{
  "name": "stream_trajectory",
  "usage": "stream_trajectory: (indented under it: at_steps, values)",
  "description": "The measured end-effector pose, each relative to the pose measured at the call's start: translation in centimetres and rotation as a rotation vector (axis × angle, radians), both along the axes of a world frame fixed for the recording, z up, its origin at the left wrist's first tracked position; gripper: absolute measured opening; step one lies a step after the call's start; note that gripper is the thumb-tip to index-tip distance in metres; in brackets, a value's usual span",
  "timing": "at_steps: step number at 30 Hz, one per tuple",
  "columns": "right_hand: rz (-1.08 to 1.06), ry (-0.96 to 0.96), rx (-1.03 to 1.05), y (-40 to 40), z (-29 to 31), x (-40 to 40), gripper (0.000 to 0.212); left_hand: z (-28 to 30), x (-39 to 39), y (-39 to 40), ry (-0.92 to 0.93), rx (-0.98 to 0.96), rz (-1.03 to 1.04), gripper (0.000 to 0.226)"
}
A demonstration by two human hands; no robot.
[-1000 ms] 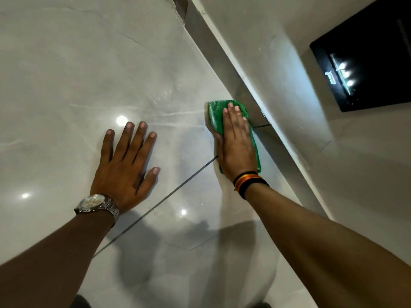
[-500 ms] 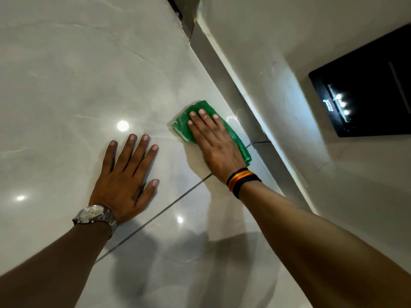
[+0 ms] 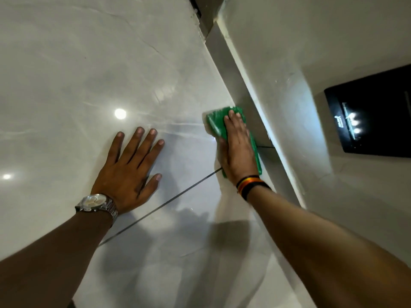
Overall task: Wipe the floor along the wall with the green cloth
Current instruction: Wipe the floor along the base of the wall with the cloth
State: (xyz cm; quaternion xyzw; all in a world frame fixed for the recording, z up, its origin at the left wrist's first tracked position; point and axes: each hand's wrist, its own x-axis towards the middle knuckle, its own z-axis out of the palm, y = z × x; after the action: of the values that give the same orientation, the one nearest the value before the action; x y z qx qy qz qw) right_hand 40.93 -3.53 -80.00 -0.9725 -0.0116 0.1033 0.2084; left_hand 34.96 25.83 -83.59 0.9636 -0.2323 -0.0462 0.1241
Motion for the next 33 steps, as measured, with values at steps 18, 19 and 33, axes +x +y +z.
stream_trajectory:
  at_steps: [18, 19, 33]
  values:
    - [0.005, 0.024, -0.088, -3.1, 0.3, -10.3, 0.063, 0.3, -0.2, -0.2, -0.004, -0.035, 0.009, 0.076]
    - [-0.03, 0.022, -0.082, -3.9, 0.3, -9.7, 0.061, 0.3, -0.2, -0.2, -0.002, -0.033, 0.007, 0.076]
    - [0.253, -0.058, -0.052, 1.5, 0.2, -3.7, 0.069, 0.5, 0.1, -0.1, 0.009, -0.042, 0.014, 0.075]
